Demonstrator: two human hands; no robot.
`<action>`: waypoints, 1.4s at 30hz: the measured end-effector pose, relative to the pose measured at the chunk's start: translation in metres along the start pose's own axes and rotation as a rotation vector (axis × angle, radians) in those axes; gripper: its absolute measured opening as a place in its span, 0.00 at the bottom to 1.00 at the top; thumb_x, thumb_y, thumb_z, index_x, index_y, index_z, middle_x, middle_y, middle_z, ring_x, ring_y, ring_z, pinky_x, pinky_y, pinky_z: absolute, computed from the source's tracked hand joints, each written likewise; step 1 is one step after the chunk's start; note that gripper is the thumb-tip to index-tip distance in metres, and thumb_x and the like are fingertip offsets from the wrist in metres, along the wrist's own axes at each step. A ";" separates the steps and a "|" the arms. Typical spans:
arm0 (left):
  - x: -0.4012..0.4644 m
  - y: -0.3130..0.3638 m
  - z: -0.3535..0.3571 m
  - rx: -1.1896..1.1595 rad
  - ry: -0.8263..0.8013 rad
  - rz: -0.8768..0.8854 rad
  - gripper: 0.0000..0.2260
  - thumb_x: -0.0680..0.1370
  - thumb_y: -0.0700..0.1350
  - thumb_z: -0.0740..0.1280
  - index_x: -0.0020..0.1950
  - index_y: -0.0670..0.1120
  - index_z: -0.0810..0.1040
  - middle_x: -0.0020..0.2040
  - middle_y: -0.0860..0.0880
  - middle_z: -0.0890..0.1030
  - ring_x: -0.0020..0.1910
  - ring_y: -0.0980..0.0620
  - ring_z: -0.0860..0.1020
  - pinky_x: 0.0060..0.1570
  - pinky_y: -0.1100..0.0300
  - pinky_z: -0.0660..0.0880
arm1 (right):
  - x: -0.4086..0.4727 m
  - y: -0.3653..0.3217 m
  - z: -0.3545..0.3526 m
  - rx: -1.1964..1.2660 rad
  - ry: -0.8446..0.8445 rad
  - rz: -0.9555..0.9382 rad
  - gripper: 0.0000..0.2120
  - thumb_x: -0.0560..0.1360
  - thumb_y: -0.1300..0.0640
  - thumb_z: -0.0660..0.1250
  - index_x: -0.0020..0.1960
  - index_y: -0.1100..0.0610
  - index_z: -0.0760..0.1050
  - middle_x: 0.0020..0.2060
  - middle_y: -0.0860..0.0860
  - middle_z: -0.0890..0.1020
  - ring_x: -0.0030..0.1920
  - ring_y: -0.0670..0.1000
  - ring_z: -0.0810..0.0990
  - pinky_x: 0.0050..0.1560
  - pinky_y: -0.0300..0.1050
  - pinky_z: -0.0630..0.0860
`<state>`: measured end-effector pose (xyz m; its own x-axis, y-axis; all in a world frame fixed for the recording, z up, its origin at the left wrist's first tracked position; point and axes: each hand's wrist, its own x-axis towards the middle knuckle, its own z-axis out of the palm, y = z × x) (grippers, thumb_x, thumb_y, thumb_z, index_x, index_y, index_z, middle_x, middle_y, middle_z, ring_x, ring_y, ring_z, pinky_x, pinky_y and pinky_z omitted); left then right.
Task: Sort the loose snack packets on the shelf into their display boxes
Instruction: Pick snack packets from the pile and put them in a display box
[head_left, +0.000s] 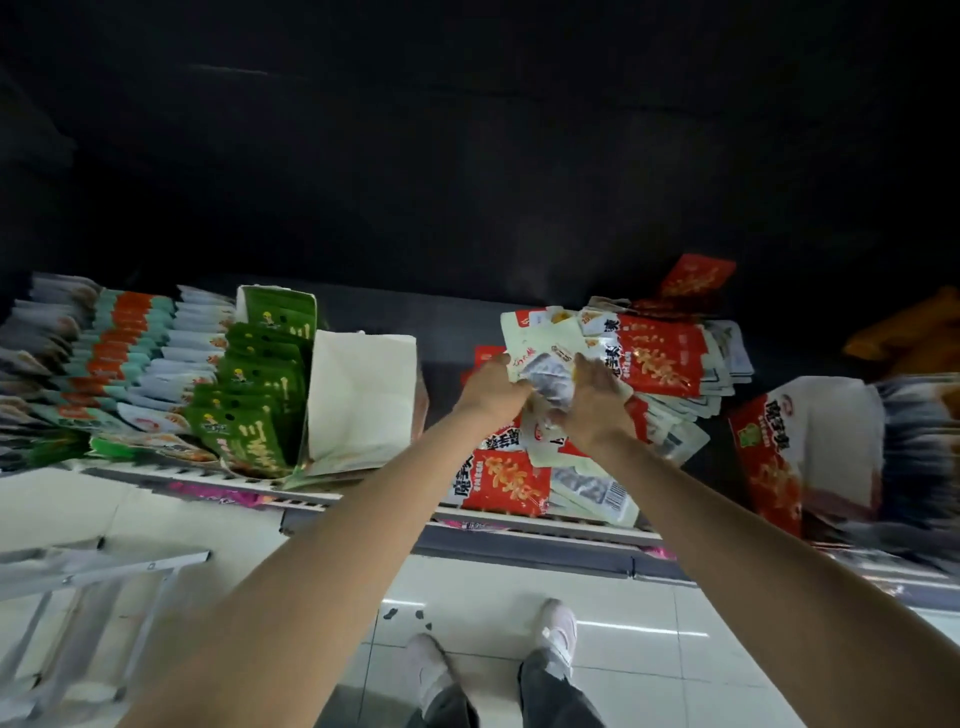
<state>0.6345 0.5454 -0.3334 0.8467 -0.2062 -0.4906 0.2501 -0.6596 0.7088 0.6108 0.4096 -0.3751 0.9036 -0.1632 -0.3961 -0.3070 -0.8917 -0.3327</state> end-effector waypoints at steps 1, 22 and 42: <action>0.006 -0.001 0.006 -0.045 0.000 -0.055 0.17 0.78 0.44 0.62 0.66 0.42 0.71 0.64 0.44 0.76 0.61 0.46 0.76 0.53 0.63 0.70 | 0.004 0.005 0.006 -0.103 -0.005 -0.023 0.41 0.76 0.48 0.64 0.76 0.61 0.44 0.76 0.60 0.49 0.77 0.57 0.45 0.76 0.51 0.52; -0.021 -0.011 -0.023 -0.437 0.012 -0.085 0.08 0.76 0.40 0.65 0.53 0.49 0.75 0.58 0.42 0.79 0.61 0.43 0.76 0.65 0.48 0.70 | -0.042 -0.018 -0.046 -0.128 0.163 -0.096 0.07 0.78 0.56 0.62 0.50 0.57 0.78 0.41 0.54 0.82 0.41 0.54 0.82 0.35 0.44 0.75; -0.116 -0.103 -0.173 -0.106 0.509 0.340 0.04 0.73 0.39 0.70 0.46 0.42 0.77 0.47 0.46 0.83 0.45 0.49 0.81 0.48 0.52 0.79 | -0.090 -0.167 -0.014 0.705 0.092 -0.309 0.04 0.72 0.67 0.67 0.43 0.60 0.76 0.43 0.56 0.83 0.45 0.51 0.82 0.50 0.51 0.80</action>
<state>0.5922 0.7618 -0.2618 0.9984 -0.0047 0.0560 -0.0498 -0.5369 0.8422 0.5850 0.5669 -0.2717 0.9909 -0.0127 -0.1342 -0.1267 -0.4276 -0.8950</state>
